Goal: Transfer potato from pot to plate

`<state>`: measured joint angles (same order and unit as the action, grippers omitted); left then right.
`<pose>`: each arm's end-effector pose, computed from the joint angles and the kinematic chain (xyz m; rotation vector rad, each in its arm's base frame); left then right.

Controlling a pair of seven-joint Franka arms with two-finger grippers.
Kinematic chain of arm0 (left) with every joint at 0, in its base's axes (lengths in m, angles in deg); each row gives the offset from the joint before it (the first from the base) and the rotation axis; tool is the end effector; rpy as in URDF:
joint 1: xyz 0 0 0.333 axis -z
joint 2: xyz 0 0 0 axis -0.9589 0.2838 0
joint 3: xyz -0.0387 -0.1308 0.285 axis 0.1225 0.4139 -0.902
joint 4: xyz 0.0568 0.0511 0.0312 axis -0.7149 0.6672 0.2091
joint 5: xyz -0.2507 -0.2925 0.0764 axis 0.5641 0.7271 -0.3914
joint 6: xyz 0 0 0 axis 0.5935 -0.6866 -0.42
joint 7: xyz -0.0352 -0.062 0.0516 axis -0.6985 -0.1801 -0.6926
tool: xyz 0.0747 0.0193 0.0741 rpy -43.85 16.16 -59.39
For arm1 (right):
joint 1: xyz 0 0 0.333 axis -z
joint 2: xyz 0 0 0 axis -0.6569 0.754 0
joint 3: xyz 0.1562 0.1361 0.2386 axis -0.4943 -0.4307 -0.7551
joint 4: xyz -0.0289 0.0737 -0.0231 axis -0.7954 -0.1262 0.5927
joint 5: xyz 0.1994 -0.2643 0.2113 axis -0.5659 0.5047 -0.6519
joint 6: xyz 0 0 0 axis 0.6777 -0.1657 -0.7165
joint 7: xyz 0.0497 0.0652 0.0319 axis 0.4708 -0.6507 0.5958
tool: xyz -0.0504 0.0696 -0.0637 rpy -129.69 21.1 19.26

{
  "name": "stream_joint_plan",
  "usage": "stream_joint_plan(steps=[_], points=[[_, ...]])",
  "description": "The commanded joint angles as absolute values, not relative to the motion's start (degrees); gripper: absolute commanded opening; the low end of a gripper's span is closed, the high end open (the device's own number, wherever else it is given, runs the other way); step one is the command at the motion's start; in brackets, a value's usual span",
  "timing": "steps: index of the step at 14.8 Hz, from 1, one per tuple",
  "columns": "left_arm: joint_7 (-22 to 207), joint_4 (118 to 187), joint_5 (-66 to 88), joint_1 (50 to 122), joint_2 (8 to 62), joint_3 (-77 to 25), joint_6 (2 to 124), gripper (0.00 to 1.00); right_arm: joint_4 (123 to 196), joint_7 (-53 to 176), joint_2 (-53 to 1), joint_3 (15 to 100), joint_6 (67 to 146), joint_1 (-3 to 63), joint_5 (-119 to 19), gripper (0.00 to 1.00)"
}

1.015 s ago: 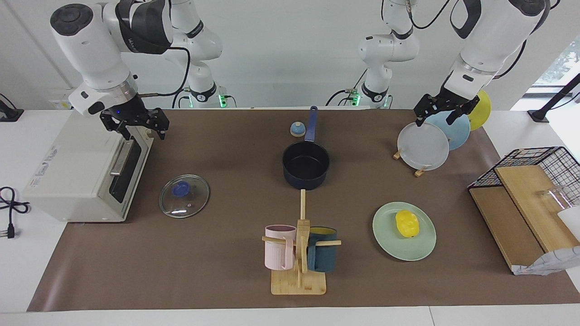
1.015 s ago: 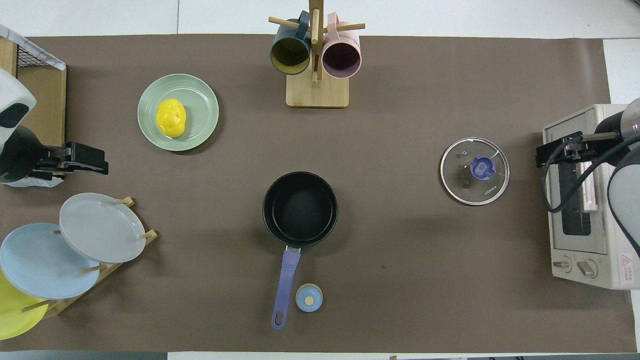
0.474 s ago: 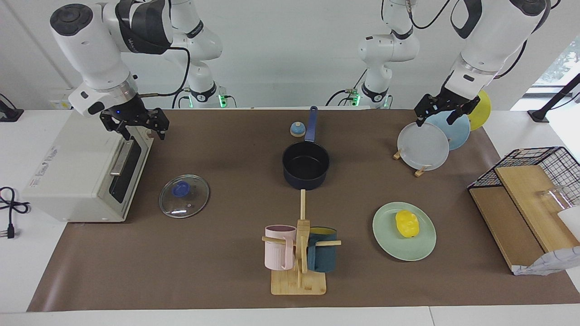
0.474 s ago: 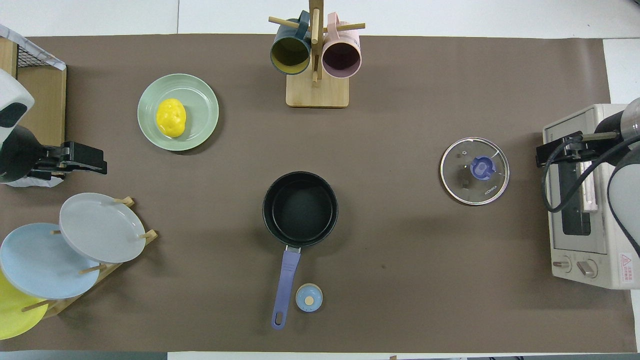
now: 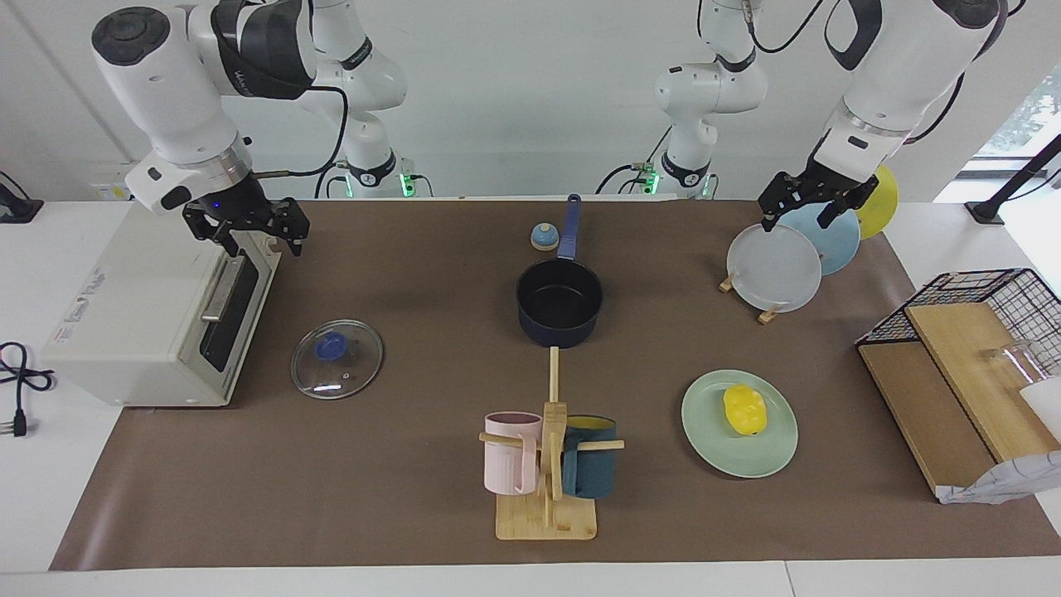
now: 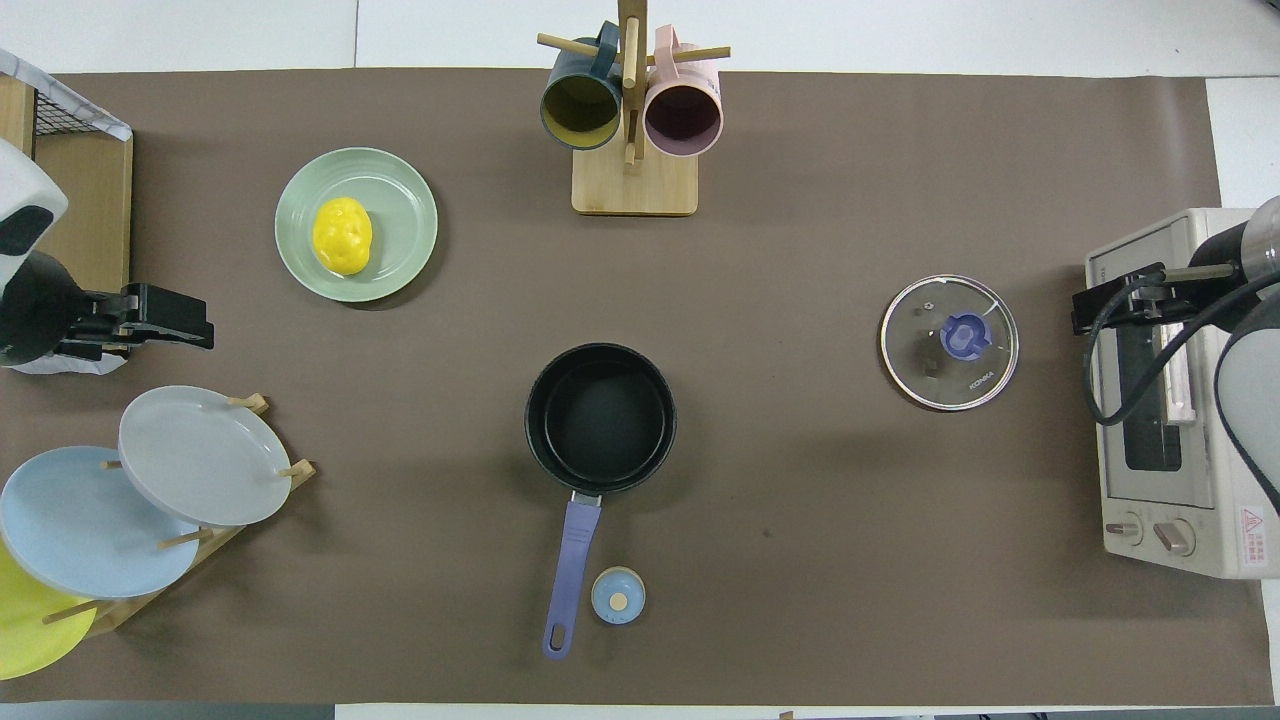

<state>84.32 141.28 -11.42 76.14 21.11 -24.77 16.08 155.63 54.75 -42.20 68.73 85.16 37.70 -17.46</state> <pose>0.5258 -0.0692 0.6062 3.1056 0.0144 -0.0550 0.5507 -0.0102 0.5679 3.1081 0.0226 -0.0666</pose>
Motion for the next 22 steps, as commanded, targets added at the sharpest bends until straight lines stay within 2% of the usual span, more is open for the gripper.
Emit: stream_joint_plan(steps=[1,15,19,22], points=[[84.6,141.9,-10.9,75.6,19.9,-24.7,15.3,1.00,156.1,53.8,-42.6,68.9,85.3,37.7,-18.2,1.00],[84.6,141.9,-10.8,75.6,19.9,-24.7,15.3,1.00,155.4,53.8,-42.5,68.9,87.2,37.7,-18.2,1.00],[84.6,141.9,-10.9,75.6,19.9,-24.7,15.3,1.00,151.9,53.9,-42.2,69.4,82.4,37.9,-18.2,1.00],[84.6,141.9,-10.8,75.6,19.9,-24.7,15.3,1.00,151.8,53.9,-42.5,69.4,82.3,37.9,-18.2,1.00]])
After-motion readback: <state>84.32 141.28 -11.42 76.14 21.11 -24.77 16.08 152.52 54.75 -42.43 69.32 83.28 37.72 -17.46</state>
